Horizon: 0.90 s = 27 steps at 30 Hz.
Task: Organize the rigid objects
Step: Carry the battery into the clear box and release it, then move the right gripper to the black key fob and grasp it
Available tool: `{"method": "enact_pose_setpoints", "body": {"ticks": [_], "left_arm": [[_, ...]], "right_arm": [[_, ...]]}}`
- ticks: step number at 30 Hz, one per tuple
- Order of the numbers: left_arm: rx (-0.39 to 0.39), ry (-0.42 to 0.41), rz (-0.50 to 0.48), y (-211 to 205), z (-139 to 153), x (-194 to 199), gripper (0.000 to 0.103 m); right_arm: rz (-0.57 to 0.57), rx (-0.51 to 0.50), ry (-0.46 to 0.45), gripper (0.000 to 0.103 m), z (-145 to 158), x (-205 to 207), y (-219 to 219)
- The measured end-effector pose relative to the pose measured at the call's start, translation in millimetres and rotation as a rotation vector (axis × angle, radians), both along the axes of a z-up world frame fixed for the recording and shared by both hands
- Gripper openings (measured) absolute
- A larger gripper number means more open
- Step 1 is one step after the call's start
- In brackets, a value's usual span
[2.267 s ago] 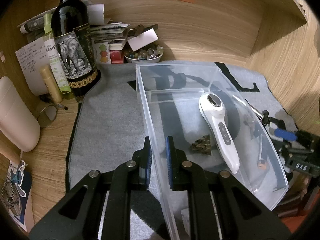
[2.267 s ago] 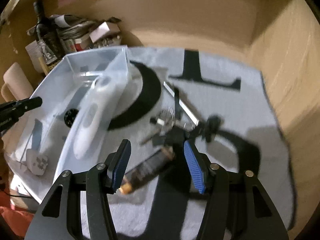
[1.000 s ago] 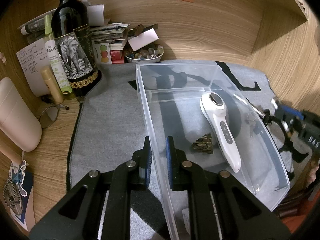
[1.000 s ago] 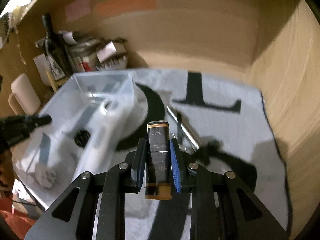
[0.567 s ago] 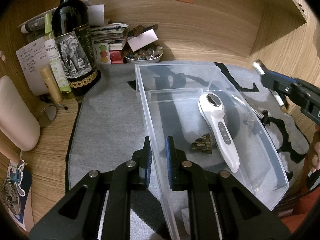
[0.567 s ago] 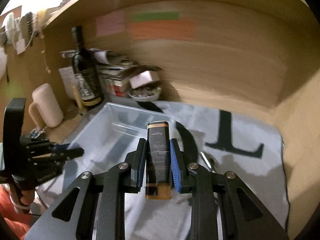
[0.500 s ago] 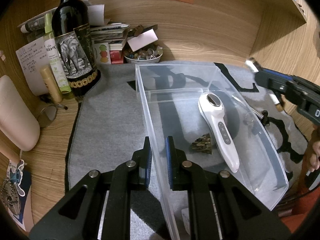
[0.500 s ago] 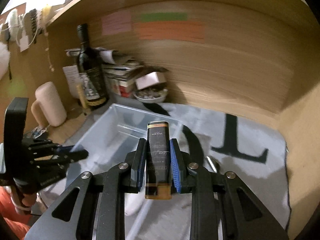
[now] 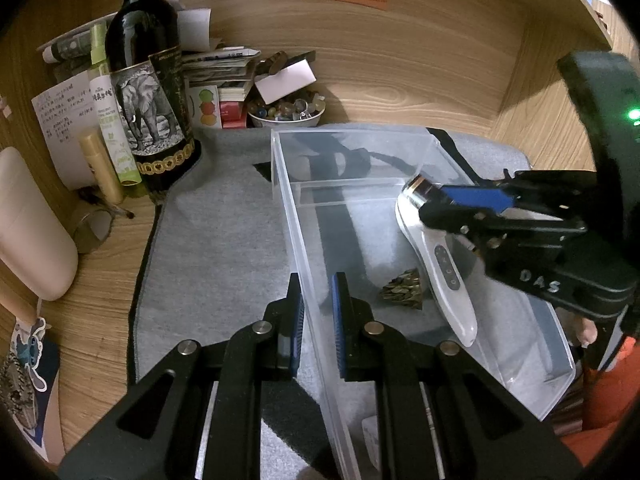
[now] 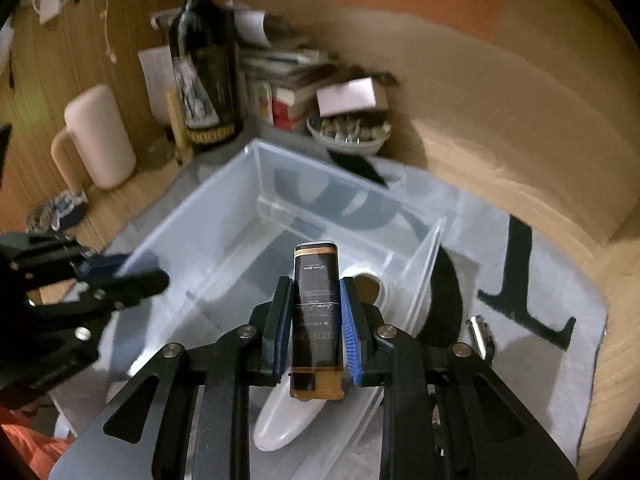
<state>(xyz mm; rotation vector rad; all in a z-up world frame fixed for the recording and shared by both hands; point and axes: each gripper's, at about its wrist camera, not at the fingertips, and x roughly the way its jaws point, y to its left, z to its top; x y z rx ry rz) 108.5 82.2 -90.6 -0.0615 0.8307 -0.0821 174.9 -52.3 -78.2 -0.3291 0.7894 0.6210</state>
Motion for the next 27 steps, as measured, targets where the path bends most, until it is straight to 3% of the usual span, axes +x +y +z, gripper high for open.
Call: {"method": "enact_pose_setpoints", "body": {"ticks": [6, 14, 23, 25, 27], "left_arm": [[-0.004, -0.001, 0.003, 0.2, 0.1, 0.2, 0.012], [-0.004, 0.0, 0.005, 0.1, 0.5, 0.4, 0.012], [-0.004, 0.0, 0.006, 0.6, 0.7, 0.3, 0.012], [-0.005, -0.001, 0.007, 0.9, 0.5, -0.1, 0.012], [-0.006, -0.001, 0.009, 1.2, 0.2, -0.6, 0.012]], "right_arm": [[0.01, -0.037, 0.02, 0.021, -8.2, 3.2, 4.6], [0.0, -0.008, -0.01, 0.023, 2.0, -0.3, -0.6], [-0.075, 0.071, -0.077, 0.039, 26.3, -13.2, -33.8], [-0.117, 0.088, -0.097, 0.051, 31.2, -18.3, -48.3], [-0.173, 0.104, -0.116, 0.056, 32.3, -24.7, -66.6]]}}
